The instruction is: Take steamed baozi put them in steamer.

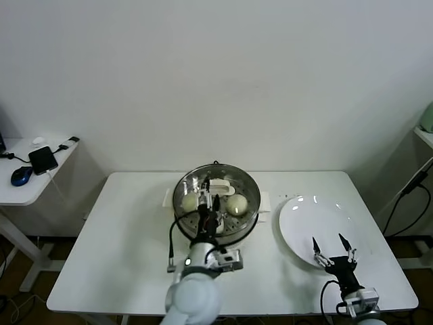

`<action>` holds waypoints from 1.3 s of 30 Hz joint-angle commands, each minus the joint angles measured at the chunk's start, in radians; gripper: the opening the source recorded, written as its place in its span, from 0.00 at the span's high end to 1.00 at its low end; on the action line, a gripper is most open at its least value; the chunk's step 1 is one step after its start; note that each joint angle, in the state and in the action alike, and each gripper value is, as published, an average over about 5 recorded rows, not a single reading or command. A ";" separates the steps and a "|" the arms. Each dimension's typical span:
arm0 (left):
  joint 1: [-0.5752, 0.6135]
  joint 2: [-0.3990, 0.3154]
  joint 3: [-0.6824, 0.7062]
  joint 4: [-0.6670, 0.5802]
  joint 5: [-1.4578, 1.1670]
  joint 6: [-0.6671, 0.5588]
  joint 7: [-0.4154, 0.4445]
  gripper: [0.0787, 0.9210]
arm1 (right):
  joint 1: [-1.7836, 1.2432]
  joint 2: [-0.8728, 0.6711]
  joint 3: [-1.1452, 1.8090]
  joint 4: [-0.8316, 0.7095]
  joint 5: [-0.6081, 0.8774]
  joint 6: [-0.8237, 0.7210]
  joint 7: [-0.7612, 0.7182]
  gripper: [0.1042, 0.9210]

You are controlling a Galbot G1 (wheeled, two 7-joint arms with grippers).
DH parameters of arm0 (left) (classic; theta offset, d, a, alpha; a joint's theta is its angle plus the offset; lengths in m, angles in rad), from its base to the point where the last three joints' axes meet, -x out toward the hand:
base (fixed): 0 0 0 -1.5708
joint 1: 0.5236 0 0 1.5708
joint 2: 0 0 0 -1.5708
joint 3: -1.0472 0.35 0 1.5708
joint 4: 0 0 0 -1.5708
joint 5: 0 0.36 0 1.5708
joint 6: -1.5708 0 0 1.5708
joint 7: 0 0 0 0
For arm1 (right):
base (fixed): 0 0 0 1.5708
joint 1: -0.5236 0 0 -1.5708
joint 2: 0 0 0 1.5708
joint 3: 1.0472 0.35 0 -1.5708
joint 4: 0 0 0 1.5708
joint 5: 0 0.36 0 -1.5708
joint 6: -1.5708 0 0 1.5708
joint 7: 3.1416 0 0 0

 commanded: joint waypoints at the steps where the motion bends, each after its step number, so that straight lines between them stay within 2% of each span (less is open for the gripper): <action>1: 0.067 0.026 -0.071 -0.115 -0.374 -0.120 -0.115 0.15 | 0.001 0.018 0.003 0.020 0.046 0.054 0.002 0.12; 6: 0.131 0.059 -0.328 -0.204 -0.965 -0.259 -0.247 0.12 | -0.006 0.024 0.006 0.015 0.048 0.083 -0.005 0.12; 10: 0.207 0.088 -0.569 -0.210 -1.291 -0.361 -0.257 0.12 | -0.007 0.033 0.007 -0.002 0.050 0.098 -0.001 0.12; 14: 0.292 0.136 -0.705 -0.136 -1.494 -0.441 -0.262 0.12 | 0.002 0.045 0.006 -0.023 0.053 0.108 0.011 0.12; 19: 0.363 0.182 -0.690 0.029 -1.532 -0.539 -0.275 0.12 | 0.002 0.047 0.002 -0.036 0.067 0.110 0.007 0.12; 26: 0.358 0.161 -0.642 0.168 -1.515 -0.601 -0.273 0.12 | -0.002 0.042 0.003 -0.035 0.072 0.103 0.003 0.12; 39: 0.361 0.147 -0.621 0.182 -1.492 -0.634 -0.265 0.12 | -0.002 0.037 0.000 -0.028 0.074 0.098 0.003 0.12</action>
